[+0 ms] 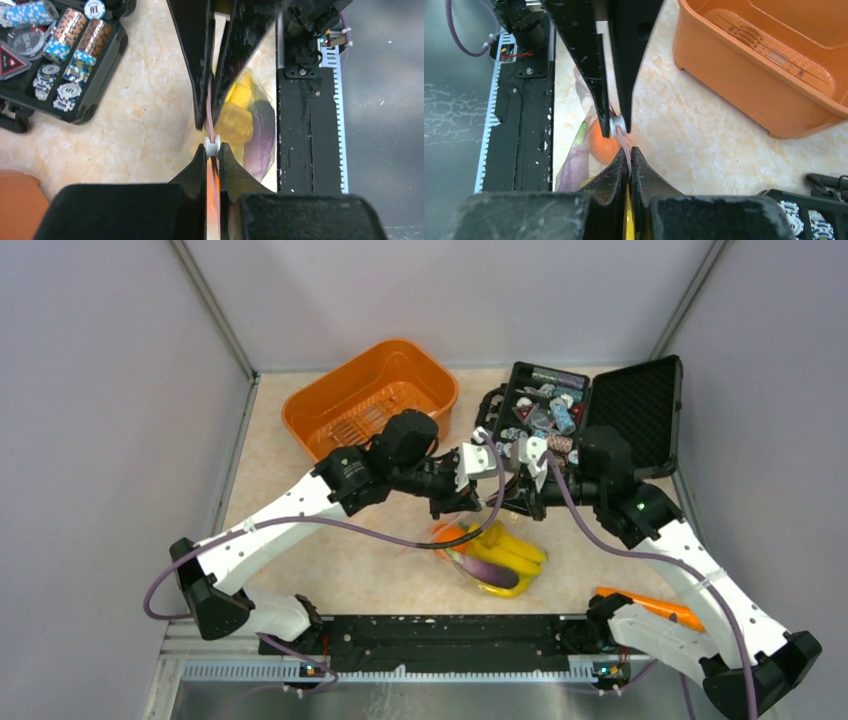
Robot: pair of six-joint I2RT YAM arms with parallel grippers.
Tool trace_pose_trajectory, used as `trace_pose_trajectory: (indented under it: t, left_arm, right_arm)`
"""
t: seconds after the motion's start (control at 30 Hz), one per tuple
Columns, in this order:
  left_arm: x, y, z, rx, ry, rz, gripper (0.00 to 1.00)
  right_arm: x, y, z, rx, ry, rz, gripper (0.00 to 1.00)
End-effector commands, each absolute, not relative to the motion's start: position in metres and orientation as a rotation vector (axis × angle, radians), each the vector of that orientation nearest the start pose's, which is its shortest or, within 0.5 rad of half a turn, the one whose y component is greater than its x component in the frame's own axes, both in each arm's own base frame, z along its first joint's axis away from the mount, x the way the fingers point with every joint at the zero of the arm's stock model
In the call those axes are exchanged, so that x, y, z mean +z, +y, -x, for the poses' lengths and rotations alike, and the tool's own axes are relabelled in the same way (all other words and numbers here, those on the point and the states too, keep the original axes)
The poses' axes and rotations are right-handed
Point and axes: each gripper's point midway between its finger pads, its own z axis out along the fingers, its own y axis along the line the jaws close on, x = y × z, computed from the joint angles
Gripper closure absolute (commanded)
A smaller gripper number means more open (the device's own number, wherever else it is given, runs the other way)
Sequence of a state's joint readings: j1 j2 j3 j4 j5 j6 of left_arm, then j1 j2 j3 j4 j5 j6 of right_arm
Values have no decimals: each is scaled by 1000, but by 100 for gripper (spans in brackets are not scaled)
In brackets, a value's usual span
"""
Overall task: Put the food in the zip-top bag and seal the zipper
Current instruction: Zip the zipper food storage bag at the center of the board.
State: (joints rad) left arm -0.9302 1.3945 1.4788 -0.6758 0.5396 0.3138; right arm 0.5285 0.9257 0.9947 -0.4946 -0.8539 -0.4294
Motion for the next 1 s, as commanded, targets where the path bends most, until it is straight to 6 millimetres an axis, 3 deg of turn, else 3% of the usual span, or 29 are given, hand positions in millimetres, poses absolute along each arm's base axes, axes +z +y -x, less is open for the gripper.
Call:
trace_pose_trajectory:
  t: [0.0, 0.33, 0.43, 0.5, 0.6, 0.63, 0.67, 0.8, 0.97]
  left_arm:
    - [273, -329, -155, -884, 1675, -1494, 100]
    - [233, -284, -146, -781, 1815, -1373, 100]
    - [245, -284, -143, -814, 1762, -1347, 100]
    - [263, -289, -141, -851, 1688, -1331, 100]
    - [288, -297, -138, -892, 1599, -1352, 100]
    - [295, -300, -137, -903, 1576, -1369, 100]
    - [302, -303, -136, -909, 1560, -1388, 100]
    - [320, -314, -140, -910, 1517, -1444, 100]
    - [324, -329, -146, -920, 1493, -1507, 100]
  right_arm:
    - [317, 239, -180, 824, 1306, 1279, 100]
    - [319, 233, -173, 818, 1304, 1233, 100]
    - [320, 233, -169, 832, 1287, 1240, 100]
    - [323, 233, -170, 838, 1286, 1216, 99]
    - [328, 236, -162, 868, 1242, 1242, 50]
    - [332, 235, -161, 866, 1228, 1244, 24]
    - [335, 235, -160, 858, 1211, 1248, 17]
    - [342, 233, -151, 850, 1177, 1323, 13]
    - [340, 235, -163, 812, 1229, 1373, 19]
